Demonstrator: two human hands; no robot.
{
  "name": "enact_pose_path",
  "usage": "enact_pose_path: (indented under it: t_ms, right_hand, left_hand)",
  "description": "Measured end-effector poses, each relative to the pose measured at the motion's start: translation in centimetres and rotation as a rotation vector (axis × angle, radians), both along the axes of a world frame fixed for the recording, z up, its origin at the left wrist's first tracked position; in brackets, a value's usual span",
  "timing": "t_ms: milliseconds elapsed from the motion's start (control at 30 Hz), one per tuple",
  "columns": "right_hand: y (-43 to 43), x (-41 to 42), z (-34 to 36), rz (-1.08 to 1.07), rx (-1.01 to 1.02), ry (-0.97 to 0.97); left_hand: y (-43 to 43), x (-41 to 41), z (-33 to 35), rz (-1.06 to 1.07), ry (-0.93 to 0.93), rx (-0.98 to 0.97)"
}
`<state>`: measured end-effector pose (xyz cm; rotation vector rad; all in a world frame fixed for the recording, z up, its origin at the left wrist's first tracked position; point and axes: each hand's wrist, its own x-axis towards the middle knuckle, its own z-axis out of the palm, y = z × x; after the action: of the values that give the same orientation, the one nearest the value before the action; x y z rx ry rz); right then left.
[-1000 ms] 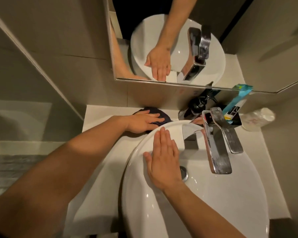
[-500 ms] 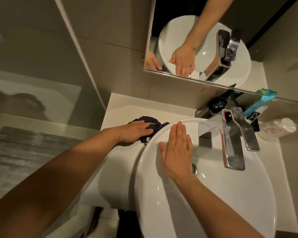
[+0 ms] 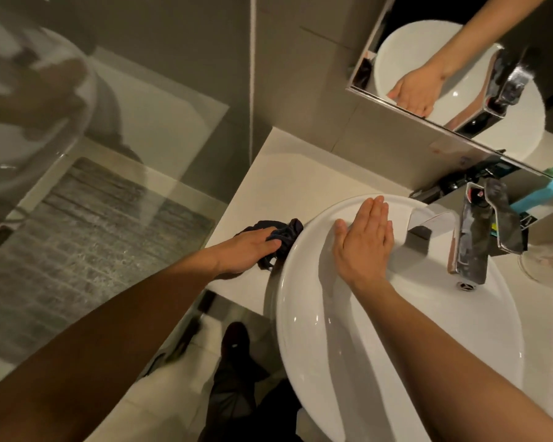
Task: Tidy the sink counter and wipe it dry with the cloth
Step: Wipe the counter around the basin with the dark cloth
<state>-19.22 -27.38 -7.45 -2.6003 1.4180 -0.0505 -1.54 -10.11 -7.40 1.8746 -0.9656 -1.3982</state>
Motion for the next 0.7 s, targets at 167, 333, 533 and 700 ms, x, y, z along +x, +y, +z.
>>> enact_pose_path:
  t_ms: [167,333,533,700]
  right_hand:
    - [0.0,-0.1,0.1,0.018,0.013,-0.025]
    - [0.2,0.2,0.8,0.004,0.072,-0.023]
    - [6.3,-1.5,2.6,0.223,0.133,-0.095]
    - [12.8,-5.4,4.3,0.442,0.307,-0.188]
  left_hand:
    - [4.8,-3.3,0.0,0.115,0.006,0.035]
    - [8.3,-7.4,-0.8,0.285,0.015,-0.003]
    - [10.8,-12.3,-1.5,0.444,-0.006,0.100]
    - [12.0,-16.0,0.0,0.785,0.299,0.056]
